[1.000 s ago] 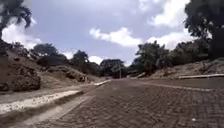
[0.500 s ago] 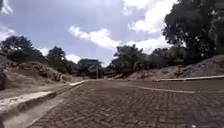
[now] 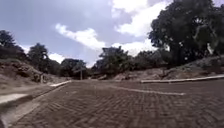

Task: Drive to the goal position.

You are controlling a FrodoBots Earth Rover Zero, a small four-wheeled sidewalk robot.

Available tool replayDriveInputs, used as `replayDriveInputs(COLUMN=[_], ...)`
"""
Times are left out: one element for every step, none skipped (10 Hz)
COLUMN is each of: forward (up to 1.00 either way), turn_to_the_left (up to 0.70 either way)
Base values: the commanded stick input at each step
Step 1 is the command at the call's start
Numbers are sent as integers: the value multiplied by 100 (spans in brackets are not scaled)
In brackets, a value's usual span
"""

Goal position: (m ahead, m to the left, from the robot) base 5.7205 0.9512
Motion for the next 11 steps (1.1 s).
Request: replayDriveInputs(forward=[70, 70, 70, 70, 70, 70, 70, 70, 70, 70, 70], turn_to_the_left=[0, 0, 0, 0, 0, 0, 27, 25, 4, 0, 0])
